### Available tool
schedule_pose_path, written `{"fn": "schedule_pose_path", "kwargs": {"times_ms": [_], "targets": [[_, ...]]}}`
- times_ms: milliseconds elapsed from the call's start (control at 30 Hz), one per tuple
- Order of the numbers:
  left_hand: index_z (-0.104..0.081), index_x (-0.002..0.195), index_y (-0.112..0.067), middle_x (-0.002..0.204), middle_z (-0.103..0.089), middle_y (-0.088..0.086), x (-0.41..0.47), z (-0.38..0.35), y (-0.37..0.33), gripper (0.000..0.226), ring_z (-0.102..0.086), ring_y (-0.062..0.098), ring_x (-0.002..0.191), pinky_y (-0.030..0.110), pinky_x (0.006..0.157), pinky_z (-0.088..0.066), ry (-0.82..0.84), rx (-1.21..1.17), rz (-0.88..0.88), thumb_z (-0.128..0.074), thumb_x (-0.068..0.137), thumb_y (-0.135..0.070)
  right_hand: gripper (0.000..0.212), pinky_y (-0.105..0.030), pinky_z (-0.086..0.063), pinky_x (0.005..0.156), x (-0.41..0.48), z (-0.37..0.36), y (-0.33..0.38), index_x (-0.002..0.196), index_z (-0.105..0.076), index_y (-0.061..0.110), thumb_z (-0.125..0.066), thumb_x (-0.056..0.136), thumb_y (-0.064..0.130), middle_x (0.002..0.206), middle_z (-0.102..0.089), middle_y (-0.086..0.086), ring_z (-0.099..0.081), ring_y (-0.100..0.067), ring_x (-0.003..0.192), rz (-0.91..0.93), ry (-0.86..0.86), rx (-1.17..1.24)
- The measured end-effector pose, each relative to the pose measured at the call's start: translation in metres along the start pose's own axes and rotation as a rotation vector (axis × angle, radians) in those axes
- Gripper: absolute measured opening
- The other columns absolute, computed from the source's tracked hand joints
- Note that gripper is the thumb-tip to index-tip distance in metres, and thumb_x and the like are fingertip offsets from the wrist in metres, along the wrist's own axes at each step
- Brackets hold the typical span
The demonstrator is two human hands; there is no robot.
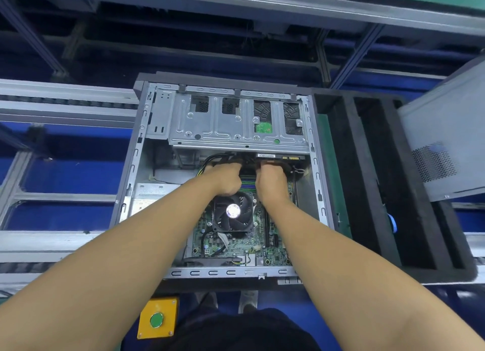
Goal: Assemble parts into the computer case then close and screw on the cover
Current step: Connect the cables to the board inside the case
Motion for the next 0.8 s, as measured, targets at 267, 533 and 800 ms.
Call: {"fn": "schedule_pose_path", "kwargs": {"times_ms": [267,533,800], "targets": [[-0.052,0.126,-0.014,0.127,-0.059,0.009,0.0,0.0,0.007,0.035,-0.053,0.028,0.117,0.039,0.1,-0.036,-0.104,0.116,-0.001,-0.046,0.094,-0.026,0.022,-0.034,-0.051,0.067,0.005,0.006,0.003,0.107,-0.068,0.002,-0.047,0.103,0.004,0.094,-0.074,-0.014,-0.071,-0.032,0.087,-0.009,0.047,-0.056],[-0.05,0.118,-0.017,0.122,-0.06,0.006,-0.004,0.001,0.012,0.027,-0.053,0.026,0.115,0.04,0.103,-0.031,-0.122,0.08,0.008,-0.045,0.095,-0.03,0.03,-0.041,-0.058,0.076,0.01,0.005,0.004,0.108,-0.068,-0.004,-0.041,0.108,0.01,0.097,-0.073,-0.02,-0.071,-0.037,0.09,-0.017,0.107,-0.083],[-0.047,0.106,-0.021,0.115,-0.061,0.007,-0.006,-0.001,0.013,0.015,-0.055,0.027,0.109,0.04,0.1,-0.031,-0.176,0.078,-0.024,-0.045,0.095,-0.03,0.037,-0.037,-0.045,0.064,0.012,0.004,0.004,0.081,-0.066,-0.001,-0.043,0.107,0.009,0.071,-0.06,-0.017,-0.069,-0.037,0.083,-0.047,0.115,-0.092]]}}
Point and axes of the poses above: each hand's wrist, its own x-axis towards the middle knuckle, its own z-axis out of the back of the hand, y = z × x, the point moved 2 cm from there along x, towards the middle knuckle
